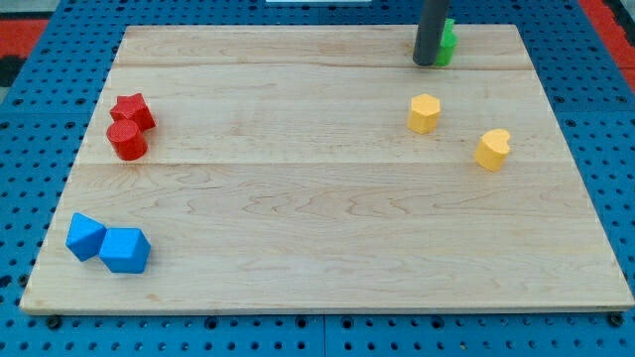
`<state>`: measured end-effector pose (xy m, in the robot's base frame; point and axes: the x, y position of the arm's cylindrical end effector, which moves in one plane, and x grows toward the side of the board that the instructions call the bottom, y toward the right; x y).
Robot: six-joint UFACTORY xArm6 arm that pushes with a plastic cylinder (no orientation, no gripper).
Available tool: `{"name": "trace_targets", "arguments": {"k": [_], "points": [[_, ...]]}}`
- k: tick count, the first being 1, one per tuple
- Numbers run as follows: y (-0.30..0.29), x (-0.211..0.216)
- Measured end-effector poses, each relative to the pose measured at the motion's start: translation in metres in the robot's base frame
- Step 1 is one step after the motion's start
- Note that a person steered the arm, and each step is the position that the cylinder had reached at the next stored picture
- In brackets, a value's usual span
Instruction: Place the yellow hexagon above the yellow heart
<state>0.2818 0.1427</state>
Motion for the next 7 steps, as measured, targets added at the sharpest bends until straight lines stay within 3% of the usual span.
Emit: {"name": "trace_targets", "arguments": {"k": [1, 2, 4, 7], "points": [[-0.015, 0.043], [-0.033, 0.057], [-0.057, 0.074], [-0.049, 0.085]]}}
